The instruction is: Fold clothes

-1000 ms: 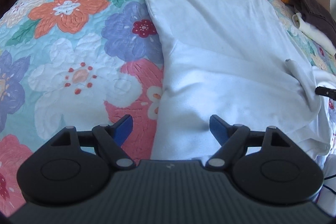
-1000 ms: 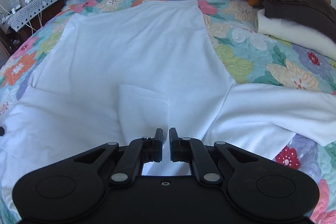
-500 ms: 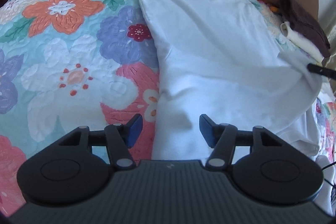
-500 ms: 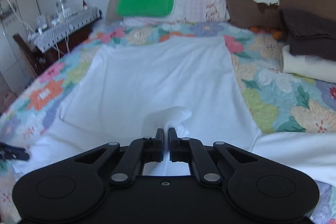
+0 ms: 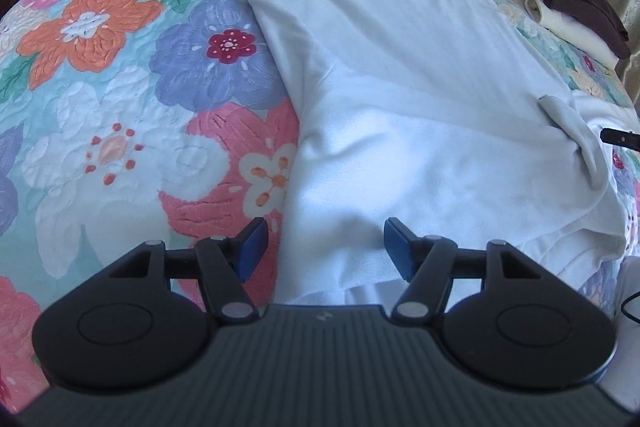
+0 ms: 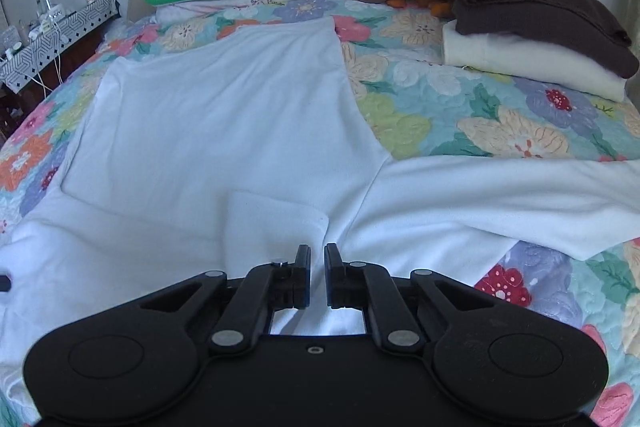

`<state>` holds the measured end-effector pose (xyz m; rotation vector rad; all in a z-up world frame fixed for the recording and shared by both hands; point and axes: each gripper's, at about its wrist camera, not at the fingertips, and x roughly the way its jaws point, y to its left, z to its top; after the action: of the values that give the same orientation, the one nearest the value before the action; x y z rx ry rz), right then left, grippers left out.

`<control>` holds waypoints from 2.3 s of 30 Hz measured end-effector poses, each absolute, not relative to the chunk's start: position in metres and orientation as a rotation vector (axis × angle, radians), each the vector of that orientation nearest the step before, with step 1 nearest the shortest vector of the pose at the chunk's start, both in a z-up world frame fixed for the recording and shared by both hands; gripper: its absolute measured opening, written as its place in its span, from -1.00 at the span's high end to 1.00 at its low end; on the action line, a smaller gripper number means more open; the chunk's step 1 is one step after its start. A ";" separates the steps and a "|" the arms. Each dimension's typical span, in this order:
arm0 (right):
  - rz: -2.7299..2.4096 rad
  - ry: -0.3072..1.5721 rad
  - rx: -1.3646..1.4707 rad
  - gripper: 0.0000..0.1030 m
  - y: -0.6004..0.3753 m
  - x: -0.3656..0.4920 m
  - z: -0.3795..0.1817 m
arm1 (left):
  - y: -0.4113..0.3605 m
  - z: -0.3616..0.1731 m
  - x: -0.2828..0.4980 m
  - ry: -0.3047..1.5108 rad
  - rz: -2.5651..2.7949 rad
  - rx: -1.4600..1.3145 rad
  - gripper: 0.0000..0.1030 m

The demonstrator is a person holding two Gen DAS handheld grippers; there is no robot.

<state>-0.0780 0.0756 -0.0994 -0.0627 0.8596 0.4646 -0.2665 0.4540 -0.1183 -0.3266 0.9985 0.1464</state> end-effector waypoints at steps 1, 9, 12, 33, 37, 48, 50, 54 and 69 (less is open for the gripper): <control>0.467 0.866 -0.044 0.79 0.075 -0.076 -0.100 | 0.454 -0.120 -0.265 1.003 0.154 -0.334 -0.35; 0.470 0.929 0.056 0.34 0.079 -0.064 -0.113 | 0.455 -0.123 -0.262 0.934 0.150 -0.409 0.71; 0.474 0.941 0.054 0.26 0.081 -0.062 -0.115 | 0.443 -0.104 -0.266 0.872 0.155 -0.351 0.85; 0.705 1.085 0.176 0.41 0.096 -0.047 -0.132 | 0.473 -0.107 -0.297 0.912 0.444 -0.414 0.71; 0.746 0.942 0.110 0.82 0.106 -0.060 -0.106 | 0.470 -0.118 -0.291 0.955 0.454 -0.399 0.63; 0.570 0.883 -0.031 0.84 0.062 -0.087 -0.121 | 0.458 -0.132 -0.279 1.072 0.498 -0.245 0.41; 0.552 0.887 0.011 0.85 0.054 -0.082 -0.122 | 0.458 -0.131 -0.278 1.073 0.503 -0.240 0.41; 0.552 0.850 0.038 0.81 0.053 -0.075 -0.107 | 0.453 -0.119 -0.279 1.030 0.481 -0.229 0.37; 0.610 0.968 0.158 0.65 0.049 -0.076 -0.118 | 0.371 -0.110 -0.269 1.029 0.097 0.033 -0.13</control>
<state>-0.0759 0.0491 -0.1178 0.1584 0.9676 0.6096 -0.2688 0.3706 -0.1102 0.0331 1.0292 0.0966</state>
